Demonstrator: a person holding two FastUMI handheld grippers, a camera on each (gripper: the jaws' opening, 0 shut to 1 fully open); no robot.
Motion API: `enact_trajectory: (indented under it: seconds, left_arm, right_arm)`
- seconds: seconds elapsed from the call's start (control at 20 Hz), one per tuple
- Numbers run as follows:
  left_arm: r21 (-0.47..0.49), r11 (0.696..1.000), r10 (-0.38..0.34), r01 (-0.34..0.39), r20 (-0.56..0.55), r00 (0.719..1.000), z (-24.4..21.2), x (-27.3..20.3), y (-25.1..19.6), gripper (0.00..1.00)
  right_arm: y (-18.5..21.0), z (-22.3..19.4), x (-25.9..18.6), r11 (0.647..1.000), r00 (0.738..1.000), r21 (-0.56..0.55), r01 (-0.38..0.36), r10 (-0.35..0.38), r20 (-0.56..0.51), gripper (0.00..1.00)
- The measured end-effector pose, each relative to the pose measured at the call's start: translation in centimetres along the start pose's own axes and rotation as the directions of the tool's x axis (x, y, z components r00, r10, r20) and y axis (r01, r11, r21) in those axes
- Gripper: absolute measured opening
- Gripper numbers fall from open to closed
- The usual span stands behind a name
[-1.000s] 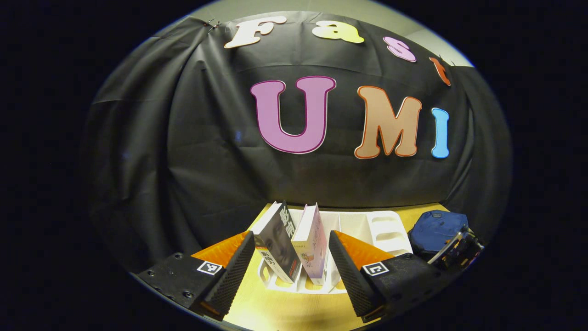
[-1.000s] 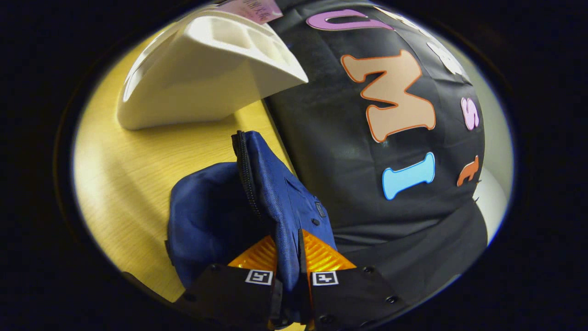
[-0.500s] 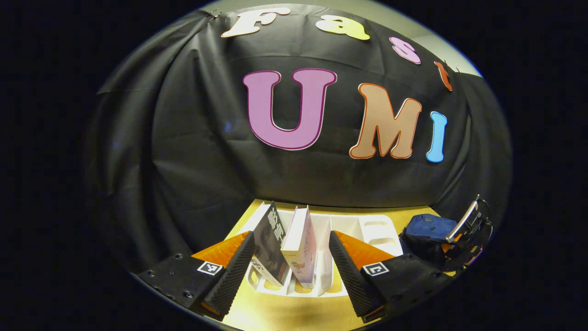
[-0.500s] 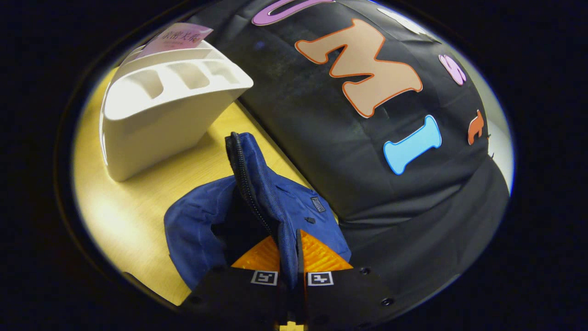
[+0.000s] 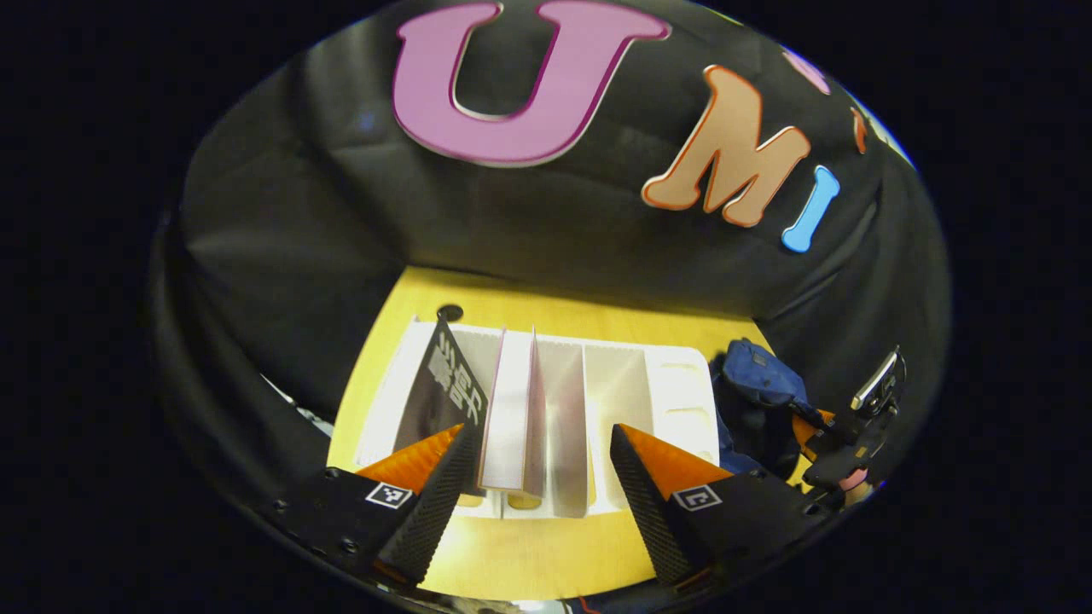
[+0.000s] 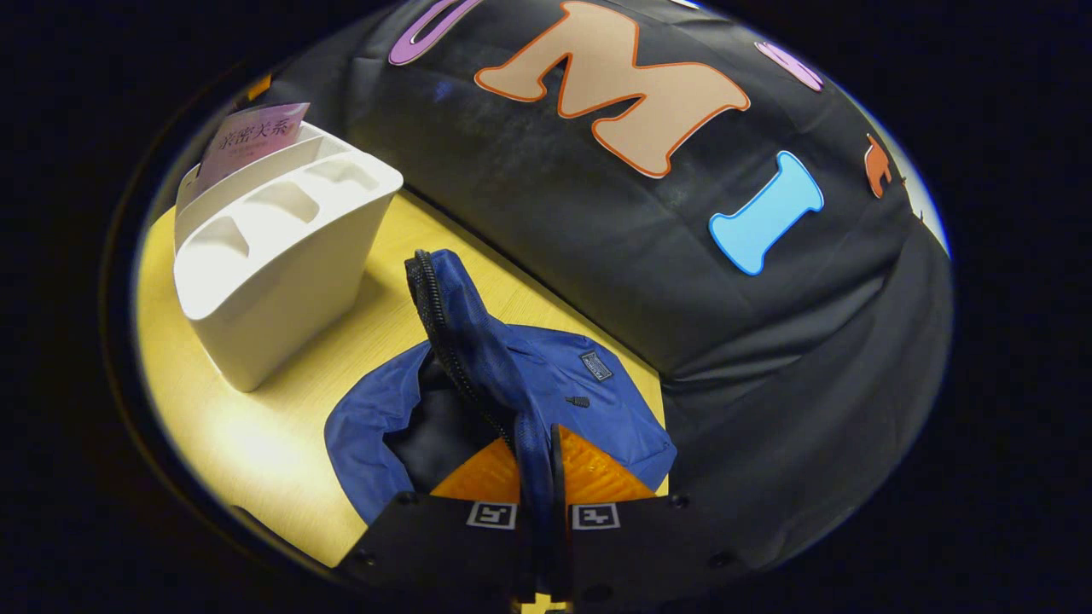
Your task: Open the schoolbag, grab two books from the bookshelf and put them into the schoolbag.
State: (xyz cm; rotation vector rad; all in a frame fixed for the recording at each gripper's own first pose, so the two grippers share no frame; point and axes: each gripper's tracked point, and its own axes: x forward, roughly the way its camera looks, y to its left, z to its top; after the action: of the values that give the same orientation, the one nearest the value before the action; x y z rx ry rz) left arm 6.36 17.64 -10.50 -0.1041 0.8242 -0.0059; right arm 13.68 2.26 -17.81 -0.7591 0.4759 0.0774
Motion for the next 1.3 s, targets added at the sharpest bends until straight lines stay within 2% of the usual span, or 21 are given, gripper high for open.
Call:
enact_trajectory:
  seconds: [0.1, 0.25, 0.3, 0.35, 0.4, 0.45, 0.55, 0.65, 0.7, 0.8, 0.85, 0.9, 0.95, 1.0, 1.1, 1.3]
  left_arm:
    - [0.051, 0.999, 0.010, -0.005, -0.085, 0.996, 0.2, 1.7, 0.7, 0.94]
    - [0.123, 0.992, 0.047, -0.020, -0.215, 0.975, 0.3, 3.5, 1.3, 0.94]
    - [0.138, 0.990, 0.057, -0.024, -0.244, 0.968, 0.4, 4.1, 1.6, 0.93]
    - [0.156, 0.987, 0.071, -0.028, -0.276, 0.958, 0.1, 4.8, 2.0, 0.92]
    - [0.172, 0.985, 0.083, -0.031, -0.304, 0.949, -0.2, 5.5, 2.4, 0.86]
    - [0.179, 0.983, 0.085, -0.025, -0.336, 0.938, -0.4, 6.1, 2.5, 0.88]
    - [0.178, 0.984, 0.081, -0.008, -0.406, 0.910, -0.9, 6.9, 2.3, 0.85]
    - [0.163, 0.987, 0.075, 0.001, -0.459, 0.885, -1.5, 7.9, 2.2, 0.77]
    - [0.154, 0.988, 0.073, 0.002, -0.480, 0.874, -1.8, 8.2, 2.2, 0.72]
    - [0.137, 0.990, 0.063, 0.007, -0.498, 0.865, -2.2, 9.3, 2.0, 0.72]
    - [0.134, 0.991, 0.071, -0.003, -0.506, 0.860, -2.3, 9.8, 2.1, 0.64]
    - [0.126, 0.992, 0.085, -0.022, -0.520, 0.850, -2.4, 9.5, 2.2, 0.51]
    - [0.127, 0.992, 0.088, -0.023, -0.530, 0.843, -2.4, 9.9, 2.2, 0.45]
    - [0.130, 0.991, 0.089, -0.021, -0.543, 0.835, -2.5, 10.0, 2.3, 0.47]
    - [0.124, 0.992, 0.093, -0.029, -0.556, 0.826, -2.5, 9.9, 2.4, 0.45]
    - [0.099, 0.994, 0.100, -0.053, -0.561, 0.822, -2.4, 9.9, 2.6, 0.37]
  right_arm:
    - [0.0, 0.0, 0.0, 1.000, 1.000, -0.011, -0.002, 0.001, -0.001, 0.10]
    - [-0.2, 0.1, 0.0, 1.000, 1.000, -0.003, -0.004, 0.004, -0.007, 0.11]
    - [-0.3, 0.1, 0.0, 1.000, 1.000, 0.004, -0.008, 0.008, -0.014, 0.07]
    - [-0.4, 0.1, 0.0, 1.000, 1.000, 0.013, -0.011, 0.011, -0.016, 0.11]
    - [-0.5, 0.1, 0.1, 1.000, 1.000, 0.023, -0.013, 0.013, -0.019, 0.11]
    - [-0.7, -0.1, 0.1, 0.999, 1.000, 0.035, -0.016, 0.017, -0.024, 0.11]
    - [-1.0, -0.1, 0.1, 0.998, 0.999, 0.052, -0.016, 0.018, -0.028, 0.10]
    - [-1.0, 0.0, 0.2, 0.998, 0.999, 0.062, -0.019, 0.021, -0.029, 0.11]
    - [-1.0, 0.0, 0.1, 0.997, 0.999, 0.067, -0.022, 0.024, -0.030, 0.11]
    - [-1.0, 0.0, 0.3, 0.997, 0.999, 0.074, -0.026, 0.029, -0.031, 0.10]
    - [-1.0, -0.1, 0.2, 0.997, 0.999, 0.076, -0.028, 0.031, -0.032, 0.11]
    - [-0.9, -0.1, 0.2, 0.997, 0.999, 0.078, -0.031, 0.033, -0.033, 0.11]
    - [-0.9, -0.1, 0.4, 0.996, 0.999, 0.079, -0.032, 0.035, -0.033, 0.10]
    - [-0.9, -0.1, 0.3, 0.996, 0.999, 0.080, -0.034, 0.036, -0.035, 0.11]
    - [-0.7, -0.1, 0.4, 0.996, 0.999, 0.081, -0.035, 0.038, -0.037, 0.10]
    - [-0.6, -0.2, 0.6, 0.996, 0.998, 0.078, -0.039, 0.042, -0.039, 0.10]
